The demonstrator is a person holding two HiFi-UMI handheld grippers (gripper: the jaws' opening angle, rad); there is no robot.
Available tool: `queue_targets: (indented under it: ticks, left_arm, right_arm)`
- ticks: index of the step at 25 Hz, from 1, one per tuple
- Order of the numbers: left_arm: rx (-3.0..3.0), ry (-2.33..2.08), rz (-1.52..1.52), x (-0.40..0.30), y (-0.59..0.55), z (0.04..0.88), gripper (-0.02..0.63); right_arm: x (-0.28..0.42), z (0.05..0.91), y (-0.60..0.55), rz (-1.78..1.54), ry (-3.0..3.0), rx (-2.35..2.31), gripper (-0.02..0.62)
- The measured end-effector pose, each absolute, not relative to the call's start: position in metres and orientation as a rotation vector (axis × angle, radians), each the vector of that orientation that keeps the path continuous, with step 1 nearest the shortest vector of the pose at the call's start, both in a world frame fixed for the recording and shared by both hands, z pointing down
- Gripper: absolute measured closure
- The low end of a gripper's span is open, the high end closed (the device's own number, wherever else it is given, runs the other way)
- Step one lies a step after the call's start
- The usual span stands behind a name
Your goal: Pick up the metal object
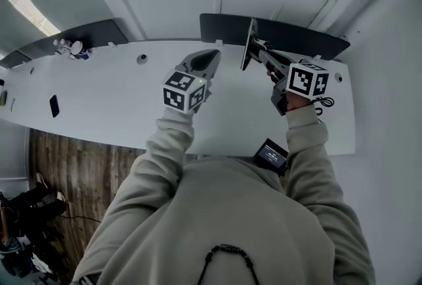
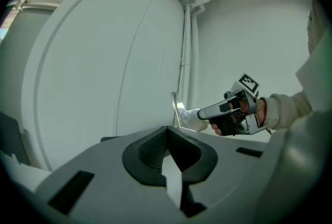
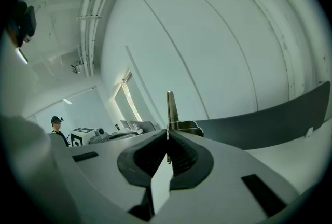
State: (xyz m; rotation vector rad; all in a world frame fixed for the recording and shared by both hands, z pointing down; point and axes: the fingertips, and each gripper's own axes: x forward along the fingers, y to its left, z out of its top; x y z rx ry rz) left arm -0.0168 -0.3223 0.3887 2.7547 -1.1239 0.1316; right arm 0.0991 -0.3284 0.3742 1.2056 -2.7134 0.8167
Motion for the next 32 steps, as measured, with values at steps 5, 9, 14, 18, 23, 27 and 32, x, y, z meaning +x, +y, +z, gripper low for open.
queue_targets:
  ticks: [5,9,14,18,23,27,32]
  left_arm:
    - [2.795,-1.117,0.079,-0.019,-0.330,0.353,0.604]
    - [2.819,-1.115,0.058,-0.019,-0.330,0.331,0.604]
    - [2.857,-1.078,0.039,-0.008,-0.327,0.320,0.604]
    - [2.859,-1.076,0.048,-0.004,-0.327,0.320,0.604]
    - [2.862,-1.075,0.030,-0.007,-0.328,0.318,0.604]
    - [2.851,-1.095,0.016,-0.014,-0.330,0.316,0.604]
    - [2.835,-1.092,-0.032,-0.012,-0.334,0.313,0.604]
  right_arm:
    - [0.101,0.329,-0.333,0.627,-2.708,1.264,0.569]
    - [0.104,0.302,-0.330,0.552,-2.713,1.291,0.569]
    - [0.107,0.287,-0.327,0.488,-2.712,1.320,0.569]
    - [0.112,0.285,-0.327,0.476,-2.718,1.346,0.569]
    - [0.119,0.283,-0.330,0.419,-2.695,1.438,0.570]
    - [0.116,0.281,-0.330,0.413,-2.705,1.437,0.569]
    - [0.117,0.283,-0.331,0.396,-2.701,1.426,0.571]
